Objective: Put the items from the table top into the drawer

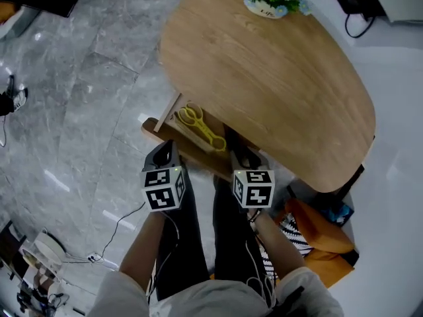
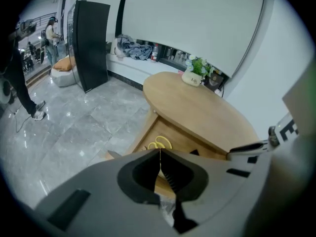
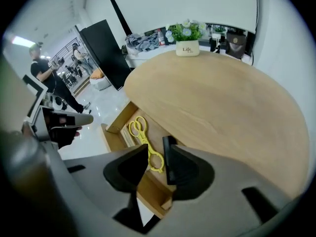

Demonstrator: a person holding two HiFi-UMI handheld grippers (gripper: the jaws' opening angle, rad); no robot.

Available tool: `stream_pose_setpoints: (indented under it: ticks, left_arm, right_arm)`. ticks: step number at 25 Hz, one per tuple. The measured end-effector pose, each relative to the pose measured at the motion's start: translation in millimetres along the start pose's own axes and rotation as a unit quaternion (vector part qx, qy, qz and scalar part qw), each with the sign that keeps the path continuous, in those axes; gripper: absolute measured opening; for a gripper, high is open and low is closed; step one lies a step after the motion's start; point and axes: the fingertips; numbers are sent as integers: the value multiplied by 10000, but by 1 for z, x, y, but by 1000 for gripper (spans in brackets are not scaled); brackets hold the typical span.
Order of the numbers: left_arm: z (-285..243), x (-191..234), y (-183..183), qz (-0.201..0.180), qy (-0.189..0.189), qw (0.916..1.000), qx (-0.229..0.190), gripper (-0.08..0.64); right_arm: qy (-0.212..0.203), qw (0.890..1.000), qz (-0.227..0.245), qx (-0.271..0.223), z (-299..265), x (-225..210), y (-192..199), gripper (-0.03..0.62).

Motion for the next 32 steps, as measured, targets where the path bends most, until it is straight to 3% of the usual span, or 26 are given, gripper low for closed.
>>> stream_pose_setpoints:
  ticks: [7,13,17,25,32]
  left_arm:
    - [91,-23,-70,-50,-145,9986,-510,11]
    - [170,-53,-128,-265,-415,9929,-1084,11]
    - [217,-75,-149,-255,-513,9879,-1438,11]
    - [293,-100,-192,-165,-601,9720,-2264,11]
    - [321,-113,-198,-141,-602,9668,-2479,11]
  right_arm:
    - [443,9969,-353,-542,102,-43,-49,58]
    - [588,9918,-412,-1056,193,-66,-101,-5]
    - [626,9878,-388,-1369,246,-83,-126,-6]
    - [279,9779,-516,-2006,325,-91,-163,-6]
    - [75,9758,-370,-2153,351,-80,-178,-8]
Point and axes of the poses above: the fingertips, and each gripper's own axes: z backward along the fingers, x to its left, y out of its underside, and after that the axes turned 3 degrees about y, right-handed
